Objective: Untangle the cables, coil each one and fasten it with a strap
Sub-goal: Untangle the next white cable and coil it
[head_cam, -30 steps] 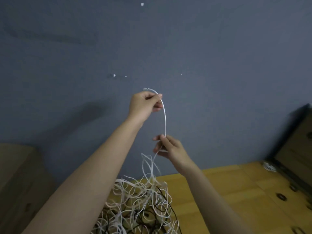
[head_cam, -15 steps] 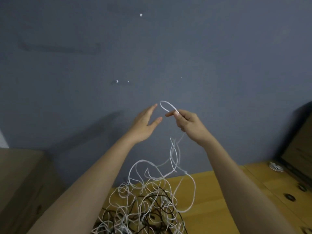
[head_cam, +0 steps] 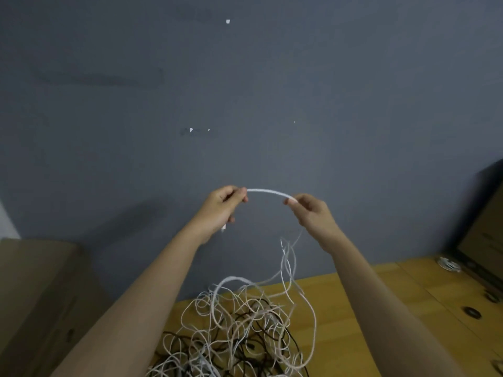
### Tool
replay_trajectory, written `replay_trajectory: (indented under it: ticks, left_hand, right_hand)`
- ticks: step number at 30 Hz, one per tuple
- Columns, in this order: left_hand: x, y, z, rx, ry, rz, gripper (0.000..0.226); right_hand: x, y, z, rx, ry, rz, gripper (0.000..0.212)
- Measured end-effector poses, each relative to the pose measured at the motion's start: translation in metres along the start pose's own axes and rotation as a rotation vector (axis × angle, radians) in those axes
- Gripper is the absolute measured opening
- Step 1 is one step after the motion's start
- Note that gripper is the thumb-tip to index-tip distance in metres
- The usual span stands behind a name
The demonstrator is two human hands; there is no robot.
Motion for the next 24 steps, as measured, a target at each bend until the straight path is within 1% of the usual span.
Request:
replay_trajectory:
  ticks: [1, 2, 5, 7, 9, 11, 13, 15, 17, 19, 20, 22, 24]
  left_hand:
    - [-0.006, 0.006, 0.0, -0.033, 0.028, 0.039, 0.026]
    - [-0.013, 0.012, -0.003, -0.124, 0.065, 0.087, 0.026]
    - [-0.033, 0.028, -0.019, -0.485, 0.149, 0.235, 0.027]
    - [-0.045, 0.039, -0.03, -0.594, 0.16, 0.29, 0.028]
    - [-0.056, 0.053, -0.036, -0.621, 0.118, 0.313, 0.029]
    - [-0.066, 0.072, -0.035, -0.595, 0.017, 0.337, 0.031]
    - [-0.077, 0.093, -0.033, -0.567, -0.071, 0.382, 0.031]
    - [-0.09, 0.115, -0.035, -0.577, -0.102, 0.446, 0.031]
    - [-0.105, 0.135, -0.042, -0.608, -0.09, 0.519, 0.03]
    - [-0.118, 0.154, -0.049, -0.627, -0.083, 0.557, 0.027]
    - [-0.125, 0.162, -0.053, -0.615, -0.079, 0.559, 0.028]
    - [-0.137, 0.176, -0.06, -0.545, -0.035, 0.547, 0.037]
    - [-0.149, 0.186, -0.067, -0.396, 0.075, 0.536, 0.047]
  right_hand:
    - [-0.005, -0.016, -0.006, -0.018, 0.01, -0.025, 0.018]
    - [-0.012, -0.031, -0.013, -0.016, 0.032, -0.059, 0.019]
    - [-0.041, -0.069, -0.043, 0.005, 0.103, -0.2, 0.022]
    - [-0.064, -0.095, -0.065, -0.002, 0.17, -0.288, 0.025]
    - [-0.09, -0.119, -0.087, 0.001, 0.257, -0.337, 0.026]
    - [-0.118, -0.14, -0.107, -0.015, 0.345, -0.371, 0.026]
    - [-0.144, -0.158, -0.122, -0.137, 0.438, -0.382, 0.028]
    - [-0.165, -0.17, -0.133, -0.367, 0.536, -0.305, 0.035]
    - [-0.182, -0.174, -0.138, -0.629, 0.634, -0.132, 0.036]
    - [-0.193, -0.172, -0.141, -0.812, 0.702, 0.055, 0.033]
    - [-0.197, -0.168, -0.142, -0.851, 0.702, 0.157, 0.032]
    - [-0.207, -0.164, -0.142, -0.847, 0.655, 0.363, 0.035]
    - [-0.217, -0.166, -0.139, -0.837, 0.603, 0.464, 0.036]
Point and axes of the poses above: each hand's wrist, its own x-axis towards the middle knuckle, its own z-axis out of the back of the hand, y = z × x, the point moved 4 cm from there along x, towards the middle knuckle, and after that the axes turned 3 degrees about -z, right-handed, at the moved point
